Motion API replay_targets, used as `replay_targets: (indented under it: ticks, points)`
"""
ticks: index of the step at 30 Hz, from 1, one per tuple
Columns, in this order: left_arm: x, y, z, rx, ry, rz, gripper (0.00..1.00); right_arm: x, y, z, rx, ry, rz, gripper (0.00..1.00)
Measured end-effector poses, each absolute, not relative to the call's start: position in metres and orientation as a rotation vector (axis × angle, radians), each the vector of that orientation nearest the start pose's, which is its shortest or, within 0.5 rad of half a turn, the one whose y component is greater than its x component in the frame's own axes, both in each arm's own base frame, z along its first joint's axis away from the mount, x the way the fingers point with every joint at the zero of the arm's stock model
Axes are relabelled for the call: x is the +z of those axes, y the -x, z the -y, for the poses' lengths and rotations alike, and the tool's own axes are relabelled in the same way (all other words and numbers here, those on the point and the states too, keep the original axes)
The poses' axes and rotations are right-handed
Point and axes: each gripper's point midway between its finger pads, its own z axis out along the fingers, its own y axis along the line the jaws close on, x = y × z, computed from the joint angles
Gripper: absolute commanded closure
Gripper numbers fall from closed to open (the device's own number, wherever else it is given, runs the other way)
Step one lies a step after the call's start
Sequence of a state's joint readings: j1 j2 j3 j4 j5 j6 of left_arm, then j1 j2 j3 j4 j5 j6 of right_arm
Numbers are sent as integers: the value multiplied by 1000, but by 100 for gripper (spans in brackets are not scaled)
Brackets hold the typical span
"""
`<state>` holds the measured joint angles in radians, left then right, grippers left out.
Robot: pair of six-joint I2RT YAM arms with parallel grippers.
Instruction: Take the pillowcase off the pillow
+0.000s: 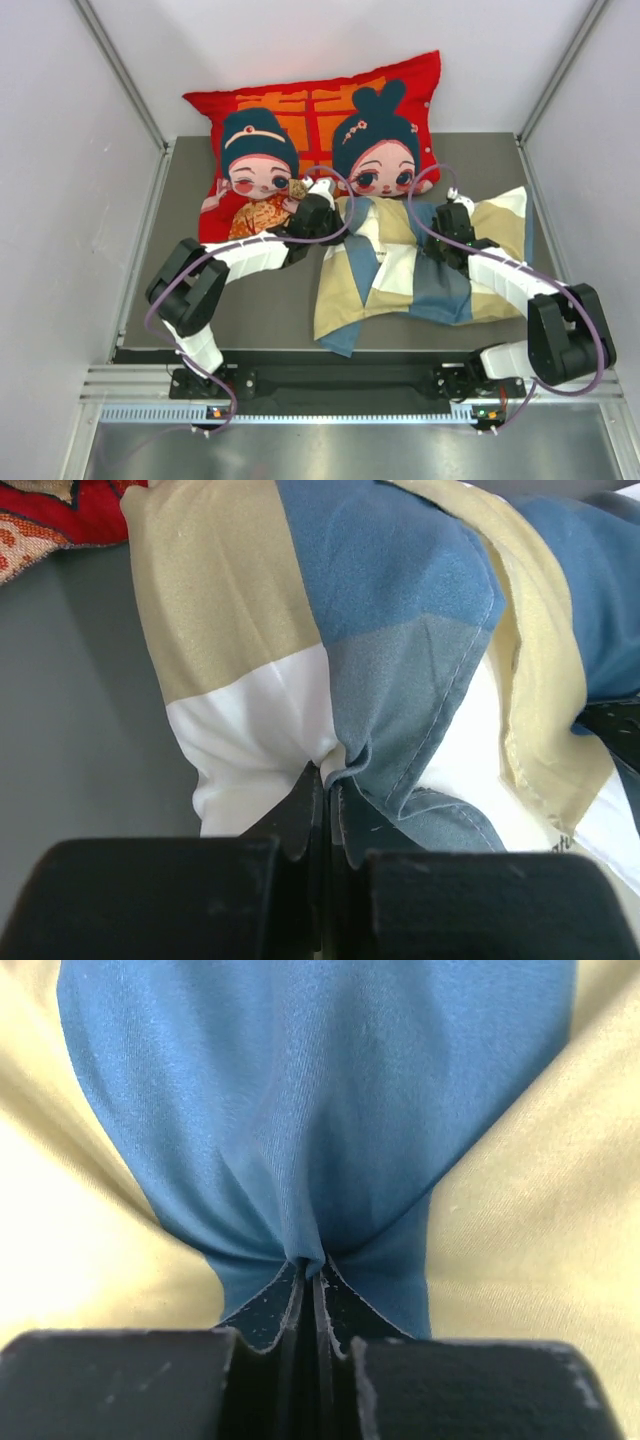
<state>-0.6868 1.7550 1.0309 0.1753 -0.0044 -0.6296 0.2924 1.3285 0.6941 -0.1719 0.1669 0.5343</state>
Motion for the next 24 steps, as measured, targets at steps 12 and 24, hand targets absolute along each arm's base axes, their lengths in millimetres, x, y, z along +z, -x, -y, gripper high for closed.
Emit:
replay_targets:
  ticks: [12, 24]
  points:
    - [206, -320, 312, -799, -122, -2064, 100, 67, -338, -150, 291, -217, -2374, 100]
    - [224, -309, 282, -631, -109, -2055, 95, 77, -332, -189, 431, -174, -2366, 95]
